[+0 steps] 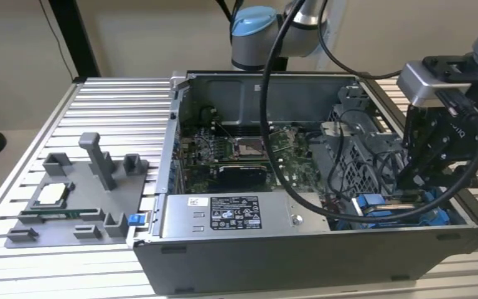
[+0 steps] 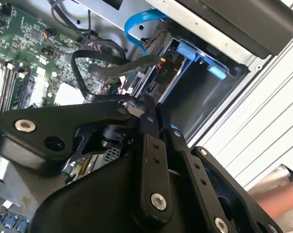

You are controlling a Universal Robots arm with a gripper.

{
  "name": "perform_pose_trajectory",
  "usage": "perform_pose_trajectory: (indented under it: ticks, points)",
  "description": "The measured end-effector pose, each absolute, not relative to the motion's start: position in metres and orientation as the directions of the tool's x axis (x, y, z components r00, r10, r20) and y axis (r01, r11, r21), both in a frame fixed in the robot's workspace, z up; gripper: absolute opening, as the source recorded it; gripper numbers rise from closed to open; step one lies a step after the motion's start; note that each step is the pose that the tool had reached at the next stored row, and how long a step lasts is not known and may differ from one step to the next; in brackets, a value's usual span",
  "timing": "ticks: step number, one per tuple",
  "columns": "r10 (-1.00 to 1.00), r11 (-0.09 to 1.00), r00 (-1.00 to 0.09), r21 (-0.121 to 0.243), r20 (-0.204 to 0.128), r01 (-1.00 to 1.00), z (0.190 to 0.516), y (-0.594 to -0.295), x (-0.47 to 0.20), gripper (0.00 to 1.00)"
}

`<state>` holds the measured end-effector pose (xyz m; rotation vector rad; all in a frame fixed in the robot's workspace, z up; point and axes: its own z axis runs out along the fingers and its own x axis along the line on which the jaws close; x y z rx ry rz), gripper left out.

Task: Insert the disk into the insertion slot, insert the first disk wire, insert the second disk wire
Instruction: 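Insert the second disk wire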

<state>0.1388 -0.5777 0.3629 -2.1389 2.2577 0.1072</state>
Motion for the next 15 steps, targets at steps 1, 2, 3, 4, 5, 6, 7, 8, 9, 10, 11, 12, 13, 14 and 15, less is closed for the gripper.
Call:
perform_pose_trajectory:
  ticks: [1,2,3,4,5,6,7,8,9,10,11,12,13,14,15]
  points:
    - [-0.996,0.053,-0.055,0.028,-0.069,-0.998,0.3618,-0.5791,0.1388,0.00]
    - [-0.996,0.053,-0.055,0.026,-0.069,-0.998,0.3608,-0.5799,0.1388,0.00]
    - [-0.996,0.053,-0.054,0.021,-0.070,-0.998,0.3600,-0.5802,0.1387,0.00]
    - [-0.996,0.053,-0.054,0.013,-0.070,-0.999,0.3595,-0.5803,0.1387,0.00]
    - [-0.996,0.053,-0.053,0.003,-0.070,-0.999,0.3590,-0.5803,0.1388,0.00]
    - [-0.996,0.053,-0.052,-0.005,-0.070,-0.999,0.3584,-0.5803,0.1387,0.00]
    - [-0.996,0.053,-0.052,-0.005,-0.069,-0.999,0.3584,-0.5803,0.1387,0.00]
    - [-0.996,0.053,-0.052,-0.005,-0.069,-0.999,0.3584,-0.5803,0.1388,0.00]
    - [-0.996,0.053,-0.052,-0.005,-0.069,-0.999,0.3585,-0.5803,0.1388,0.00]
    - [-0.996,0.053,-0.052,-0.005,-0.069,-0.999,0.3584,-0.5803,0.1387,0.00]
    - [-0.996,0.053,-0.052,-0.005,-0.069,-0.999,0.3583,-0.5802,0.1387,0.00]
    - [-0.996,0.053,-0.052,-0.005,-0.069,-0.999,0.3580,-0.5802,0.1387,0.00]
    - [-0.996,0.053,-0.052,-0.006,-0.069,-0.999,0.3574,-0.5802,0.1387,0.00]
    - [-0.996,0.053,-0.052,-0.006,-0.069,-0.999,0.3570,-0.5802,0.1387,0.00]
    - [-0.996,0.053,-0.052,-0.006,-0.069,-0.999,0.3568,-0.5803,0.1387,0.00]
